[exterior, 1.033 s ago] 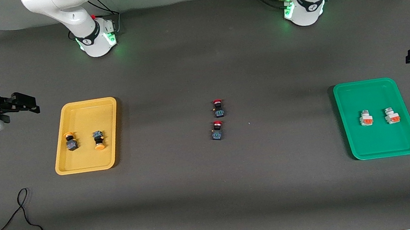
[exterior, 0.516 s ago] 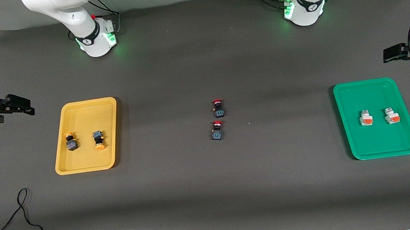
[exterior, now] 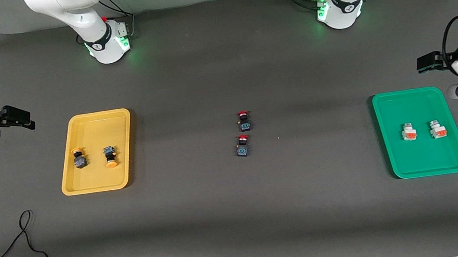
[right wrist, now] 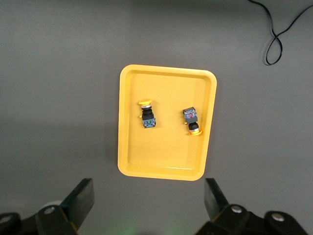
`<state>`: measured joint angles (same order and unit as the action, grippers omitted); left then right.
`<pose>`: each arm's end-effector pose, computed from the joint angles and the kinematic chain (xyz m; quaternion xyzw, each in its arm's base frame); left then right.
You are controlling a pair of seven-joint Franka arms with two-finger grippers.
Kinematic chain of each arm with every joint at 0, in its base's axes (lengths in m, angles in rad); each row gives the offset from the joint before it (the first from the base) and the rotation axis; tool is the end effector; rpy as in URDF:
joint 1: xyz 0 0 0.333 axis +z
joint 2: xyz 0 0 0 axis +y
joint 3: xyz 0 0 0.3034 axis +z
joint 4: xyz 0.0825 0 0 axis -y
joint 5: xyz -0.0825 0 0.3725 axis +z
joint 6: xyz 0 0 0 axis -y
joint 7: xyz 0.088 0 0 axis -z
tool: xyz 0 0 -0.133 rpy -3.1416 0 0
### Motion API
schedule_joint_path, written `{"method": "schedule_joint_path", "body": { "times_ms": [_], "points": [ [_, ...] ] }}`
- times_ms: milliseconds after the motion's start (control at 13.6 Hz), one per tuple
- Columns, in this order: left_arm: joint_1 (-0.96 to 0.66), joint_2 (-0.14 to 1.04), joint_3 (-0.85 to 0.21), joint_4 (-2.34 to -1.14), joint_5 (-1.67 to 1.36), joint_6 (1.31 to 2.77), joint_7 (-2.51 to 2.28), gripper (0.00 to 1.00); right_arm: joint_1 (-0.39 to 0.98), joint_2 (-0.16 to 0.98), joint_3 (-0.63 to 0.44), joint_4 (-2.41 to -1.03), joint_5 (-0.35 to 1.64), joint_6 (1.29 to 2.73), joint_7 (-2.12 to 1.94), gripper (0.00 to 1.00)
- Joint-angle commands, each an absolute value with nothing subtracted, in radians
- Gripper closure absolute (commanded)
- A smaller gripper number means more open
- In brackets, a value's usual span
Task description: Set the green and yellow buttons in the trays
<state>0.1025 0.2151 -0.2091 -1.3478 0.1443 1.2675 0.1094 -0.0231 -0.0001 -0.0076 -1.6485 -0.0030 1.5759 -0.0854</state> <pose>0.5620 -0.0257 0.5473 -0.9836 0.0961 0.1449 0.0488 0.5381 -0.0169 0.5508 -0.9990 -0.0274 0.0363 0.0006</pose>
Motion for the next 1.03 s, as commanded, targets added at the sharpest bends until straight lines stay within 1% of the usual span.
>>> {"method": "schedule_joint_path", "body": {
  "times_ms": [0,74,148,221,295,443,516,664,738,811,959],
  "points": [
    [-0.085,0.184,-0.007,-1.358,0.1,1.278,0.094,0.01,-0.031,0.0,0.005,-1.631,-0.014,1.578,-0.02,0.0],
    [-0.159,0.183,0.083,-1.359,0.074,1.281,0.094,0.01,-0.031,0.0,0.005,-1.629,-0.015,1.578,-0.012,0.0],
    [-0.208,0.183,0.15,-1.361,0.057,1.282,0.094,0.01,-0.031,0.0,0.005,-1.629,-0.014,1.58,-0.012,0.0],
    [-0.216,0.175,0.155,-1.373,0.054,1.292,0.094,0.01,-0.031,0.0,0.005,-1.628,-0.014,1.58,-0.012,0.0],
    [-0.219,0.135,0.156,-1.429,0.054,1.337,0.094,0.01,-0.031,0.0,0.005,-1.628,-0.014,1.578,-0.012,0.0],
    [-0.221,-0.007,0.156,-1.654,0.055,1.499,0.094,0.01,-0.031,0.002,0.005,-1.624,-0.014,1.58,-0.012,0.0],
    [-0.221,-0.049,0.156,-1.725,0.055,1.544,0.094,0.01,-0.031,0.002,0.005,-1.626,-0.014,1.578,-0.012,0.0],
    [-0.216,-0.083,0.152,-1.785,0.057,1.592,0.092,0.01,-0.031,0.003,0.005,-1.624,-0.014,1.58,-0.012,0.0],
    [-0.204,-0.087,0.131,-1.801,0.057,1.617,0.091,0.01,-0.031,0.003,0.005,-1.624,-0.014,1.578,-0.012,0.0],
    [-0.184,-0.084,0.106,-1.796,0.057,1.632,0.087,0.01,-0.031,0.005,0.005,-1.624,-0.014,1.578,-0.012,0.0],
    [-0.181,-0.048,0.097,-1.752,0.054,1.673,0.086,0.0,-0.031,0.005,0.005,-1.624,-0.014,1.578,-0.012,0.0]
  ]
}}
